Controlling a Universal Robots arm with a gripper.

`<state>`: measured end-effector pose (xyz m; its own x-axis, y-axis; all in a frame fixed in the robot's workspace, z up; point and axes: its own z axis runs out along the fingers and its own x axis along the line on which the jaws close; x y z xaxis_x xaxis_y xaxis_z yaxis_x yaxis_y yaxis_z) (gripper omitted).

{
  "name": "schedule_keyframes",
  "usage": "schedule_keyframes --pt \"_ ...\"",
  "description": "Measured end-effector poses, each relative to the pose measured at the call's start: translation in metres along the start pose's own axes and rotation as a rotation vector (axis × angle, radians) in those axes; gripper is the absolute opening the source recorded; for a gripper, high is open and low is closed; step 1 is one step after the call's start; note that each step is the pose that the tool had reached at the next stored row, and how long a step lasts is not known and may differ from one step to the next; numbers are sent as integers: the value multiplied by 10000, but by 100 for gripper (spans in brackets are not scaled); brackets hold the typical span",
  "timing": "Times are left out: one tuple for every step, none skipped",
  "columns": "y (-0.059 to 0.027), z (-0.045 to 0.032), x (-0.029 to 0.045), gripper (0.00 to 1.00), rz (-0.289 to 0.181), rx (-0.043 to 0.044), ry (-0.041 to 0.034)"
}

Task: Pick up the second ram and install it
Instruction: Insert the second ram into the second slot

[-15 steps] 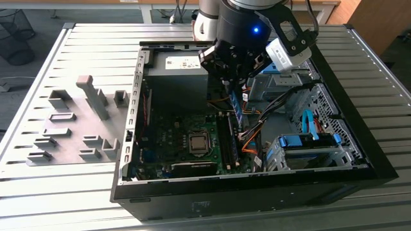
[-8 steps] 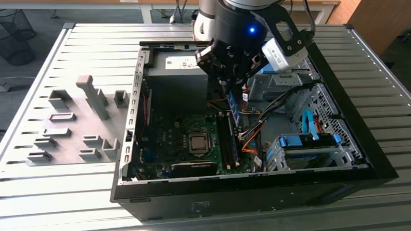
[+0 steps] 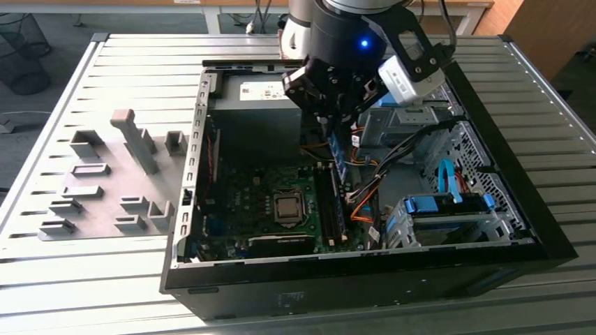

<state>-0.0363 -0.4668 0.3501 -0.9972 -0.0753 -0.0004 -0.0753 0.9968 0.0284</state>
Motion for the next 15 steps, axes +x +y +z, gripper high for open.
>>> schedule_keyframes --pt "0 7 0 14 146 -1 2" --pt "0 17 0 14 293 1 6" --pt "0 30 0 14 401 1 14" --pt "-26 114 1 14 418 1 19" --pt "-32 163 2 14 437 2 18" --pt "-32 171 2 14 437 1 17" --pt "-32 171 2 14 437 3 18" --pt "-32 171 2 14 437 3 19" --pt "-32 175 2 14 438 1 18" --pt "-32 178 2 14 437 1 18" --pt "-32 178 2 14 437 1 18" --pt "-32 178 2 14 437 1 18" --pt "-32 179 2 14 437 1 18" --pt "-32 179 2 14 437 1 18" --pt "-33 188 2 14 437 2 18"
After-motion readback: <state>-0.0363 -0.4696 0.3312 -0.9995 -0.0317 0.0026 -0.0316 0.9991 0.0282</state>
